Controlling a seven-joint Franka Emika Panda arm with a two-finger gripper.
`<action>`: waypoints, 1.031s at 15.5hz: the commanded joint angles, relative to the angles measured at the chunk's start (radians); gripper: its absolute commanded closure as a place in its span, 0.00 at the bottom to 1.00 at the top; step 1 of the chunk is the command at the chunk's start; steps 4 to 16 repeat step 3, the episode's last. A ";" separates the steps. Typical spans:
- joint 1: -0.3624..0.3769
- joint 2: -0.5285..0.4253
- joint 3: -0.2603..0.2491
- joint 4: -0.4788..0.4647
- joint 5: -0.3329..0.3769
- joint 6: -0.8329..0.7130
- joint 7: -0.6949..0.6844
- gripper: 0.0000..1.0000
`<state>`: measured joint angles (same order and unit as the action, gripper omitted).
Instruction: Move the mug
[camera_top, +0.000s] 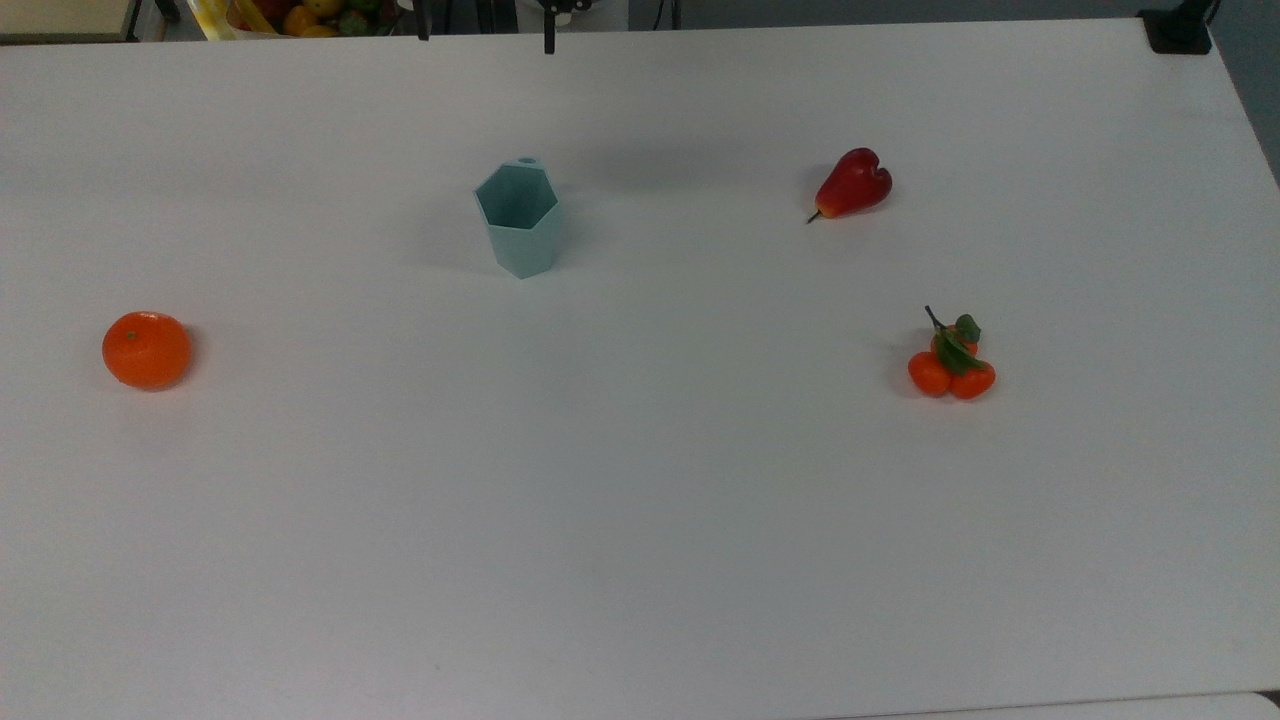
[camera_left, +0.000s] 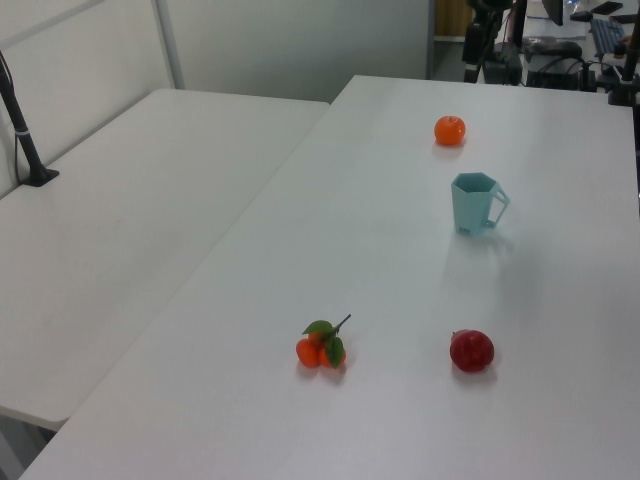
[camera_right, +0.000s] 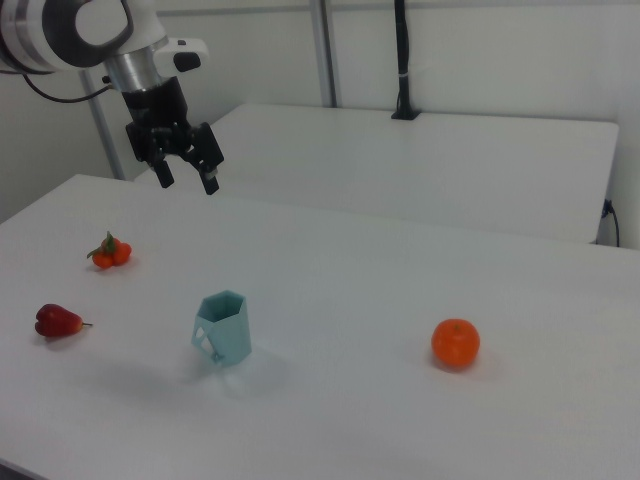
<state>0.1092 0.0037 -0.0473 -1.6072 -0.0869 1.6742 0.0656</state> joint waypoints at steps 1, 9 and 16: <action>0.000 -0.004 -0.009 0.012 0.019 -0.093 -0.015 0.00; -0.003 -0.002 -0.011 0.012 0.019 -0.097 -0.017 0.00; -0.003 -0.002 -0.011 0.012 0.019 -0.097 -0.017 0.00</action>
